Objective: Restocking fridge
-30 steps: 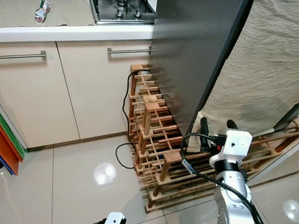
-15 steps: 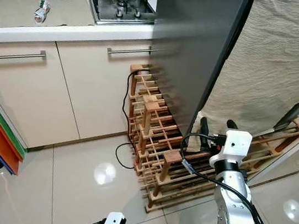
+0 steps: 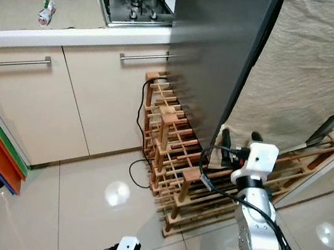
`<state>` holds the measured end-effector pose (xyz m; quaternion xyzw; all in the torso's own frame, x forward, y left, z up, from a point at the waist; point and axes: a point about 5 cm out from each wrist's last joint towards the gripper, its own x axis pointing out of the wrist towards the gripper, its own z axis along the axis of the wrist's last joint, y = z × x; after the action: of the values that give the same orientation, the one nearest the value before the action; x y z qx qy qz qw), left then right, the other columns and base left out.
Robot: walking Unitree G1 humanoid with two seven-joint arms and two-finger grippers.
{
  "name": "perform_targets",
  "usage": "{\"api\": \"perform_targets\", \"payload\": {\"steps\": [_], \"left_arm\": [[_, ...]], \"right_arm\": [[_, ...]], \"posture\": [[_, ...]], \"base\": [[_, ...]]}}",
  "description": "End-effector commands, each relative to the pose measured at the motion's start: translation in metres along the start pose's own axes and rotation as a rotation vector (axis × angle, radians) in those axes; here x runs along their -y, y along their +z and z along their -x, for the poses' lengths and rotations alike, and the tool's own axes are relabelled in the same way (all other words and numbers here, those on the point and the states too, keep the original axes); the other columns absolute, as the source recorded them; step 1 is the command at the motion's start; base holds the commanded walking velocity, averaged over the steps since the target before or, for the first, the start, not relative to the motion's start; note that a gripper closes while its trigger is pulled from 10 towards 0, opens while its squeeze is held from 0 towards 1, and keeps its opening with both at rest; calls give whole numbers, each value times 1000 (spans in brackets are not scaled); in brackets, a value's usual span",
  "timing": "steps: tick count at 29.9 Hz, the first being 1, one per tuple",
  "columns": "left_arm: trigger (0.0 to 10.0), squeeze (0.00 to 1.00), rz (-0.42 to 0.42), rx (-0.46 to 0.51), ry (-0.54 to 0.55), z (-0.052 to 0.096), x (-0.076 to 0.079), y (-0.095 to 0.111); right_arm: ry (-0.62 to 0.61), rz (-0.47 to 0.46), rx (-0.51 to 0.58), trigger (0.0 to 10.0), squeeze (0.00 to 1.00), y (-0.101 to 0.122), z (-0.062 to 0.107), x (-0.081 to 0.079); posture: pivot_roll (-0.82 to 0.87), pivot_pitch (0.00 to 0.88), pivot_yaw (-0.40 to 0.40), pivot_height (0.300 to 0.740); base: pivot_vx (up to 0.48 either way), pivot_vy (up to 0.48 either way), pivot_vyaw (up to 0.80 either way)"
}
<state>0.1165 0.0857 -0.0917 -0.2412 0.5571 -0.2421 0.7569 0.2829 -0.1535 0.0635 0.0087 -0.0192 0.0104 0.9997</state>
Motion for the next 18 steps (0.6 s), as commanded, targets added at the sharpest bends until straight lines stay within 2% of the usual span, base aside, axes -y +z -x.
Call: {"api": "perform_targets", "payload": {"steps": [1,4,6,9,12,13,14,18], "left_arm": [[10000,0,-534,914,320,92,42,249],[10000,0,-535,915,319,92,42,249],[10000,0,-535,914,317,92,42,249],[10000,0,-535,911,317,91,42,249],[10000,0,-546,896,309,87,44,248],[10000,0,-546,896,309,87,44,248],[10000,0,-548,893,308,87,45,248],[10000,0,-548,893,308,87,45,248]], "right_arm": [[-22,-42,-55,10000,0,-9,3,7],[-17,-64,-161,10000,0,-29,16,13],[-24,-38,-236,10000,0,-45,27,19],[-23,-21,-297,10000,0,-57,32,22],[-27,-11,-469,10000,0,-84,46,29],[-27,-11,-469,10000,0,-84,46,29],[-37,-7,-499,10000,0,-89,50,32],[-37,-7,-499,10000,0,-89,50,32]], "posture": [[-57,0,0,732],[-53,0,0,732],[-55,0,0,732],[-54,0,0,732],[-49,0,0,732],[-49,0,0,732],[-47,0,-34,732],[-47,0,-34,732]], "base": [[0,0,0],[0,0,0],[0,0,0],[0,0,0],[0,0,0],[0,0,0],[0,0,0],[0,0,0]]}}
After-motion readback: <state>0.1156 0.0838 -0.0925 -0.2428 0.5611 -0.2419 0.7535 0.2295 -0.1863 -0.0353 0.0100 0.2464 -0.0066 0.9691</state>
